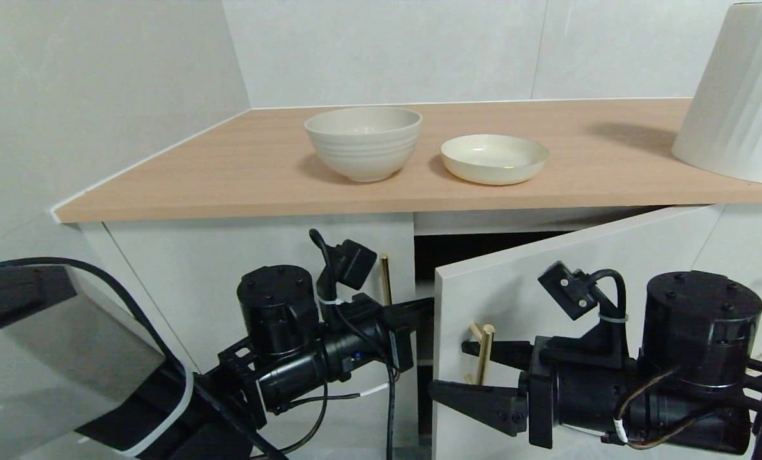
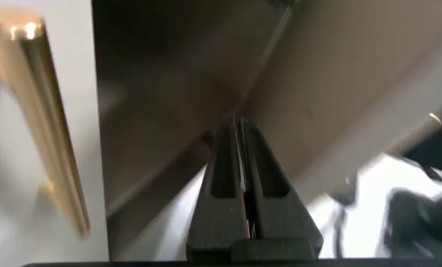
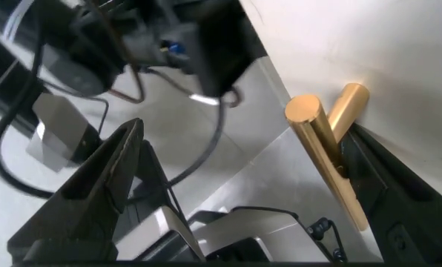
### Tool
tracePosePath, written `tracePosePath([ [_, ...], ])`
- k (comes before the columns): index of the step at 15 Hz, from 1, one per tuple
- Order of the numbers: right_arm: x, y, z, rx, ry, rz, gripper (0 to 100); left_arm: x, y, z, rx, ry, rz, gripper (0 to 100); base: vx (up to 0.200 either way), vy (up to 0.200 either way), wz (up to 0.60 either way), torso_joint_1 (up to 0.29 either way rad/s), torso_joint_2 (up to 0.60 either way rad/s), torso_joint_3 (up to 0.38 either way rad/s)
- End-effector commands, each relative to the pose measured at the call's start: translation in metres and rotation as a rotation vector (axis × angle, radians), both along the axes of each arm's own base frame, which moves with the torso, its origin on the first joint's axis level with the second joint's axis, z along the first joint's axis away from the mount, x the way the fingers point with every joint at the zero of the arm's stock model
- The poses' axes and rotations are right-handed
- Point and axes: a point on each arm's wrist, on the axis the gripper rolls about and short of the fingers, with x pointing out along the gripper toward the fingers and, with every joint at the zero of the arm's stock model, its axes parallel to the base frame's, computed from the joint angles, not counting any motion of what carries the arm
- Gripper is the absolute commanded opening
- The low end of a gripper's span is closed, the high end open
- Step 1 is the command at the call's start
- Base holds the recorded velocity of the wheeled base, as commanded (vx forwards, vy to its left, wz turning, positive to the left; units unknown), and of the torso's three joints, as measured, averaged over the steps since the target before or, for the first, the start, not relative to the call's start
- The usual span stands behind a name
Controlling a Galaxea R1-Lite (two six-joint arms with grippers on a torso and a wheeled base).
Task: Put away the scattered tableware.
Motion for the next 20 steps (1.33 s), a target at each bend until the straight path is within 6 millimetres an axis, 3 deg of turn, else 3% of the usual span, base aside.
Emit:
tracePosePath([
  [1,-0.003,-0.003,-0.004,-0.023,-0.012,0.002,100,0.008,-0.01,-0.006,0.007,0.008,-0.009,0,0.0,0.0,0.0,0.0,0.0,0.0],
  [8,-0.009,-0.014,0.001,-0.024,-0.053,-0.02,100,-0.004,-0.028,-0.008,0.011,0.019,-0.085,0,0.0,0.0,0.0,0.0,0.0,0.0],
  [15,0.007,-0.04,0.0,-0.143,-0.15,-0.126,100,-0.011,-0.029,0.0,0.0,0.002,-0.093,0,0.0,0.0,0.0,0.0,0.0,0.0],
  [16,0.003,-0.043,0.006,-0.147,-0.167,-0.129,100,-0.011,-0.029,0.0,0.0,0.002,-0.093,0,0.0,0.0,0.0,0.0,0.0,0.0],
  [19,-0.036,-0.076,0.052,-0.151,-0.162,-0.144,100,-0.011,-0.029,-0.001,0.0,0.004,-0.099,0,0.0,0.0,0.0,0.0,0.0,0.0],
  [20,-0.048,-0.086,0.059,-0.173,-0.137,-0.145,100,-0.011,-0.03,0.001,-0.003,0.001,-0.1,0,0.0,0.0,0.0,0.0,0.0,0.0],
])
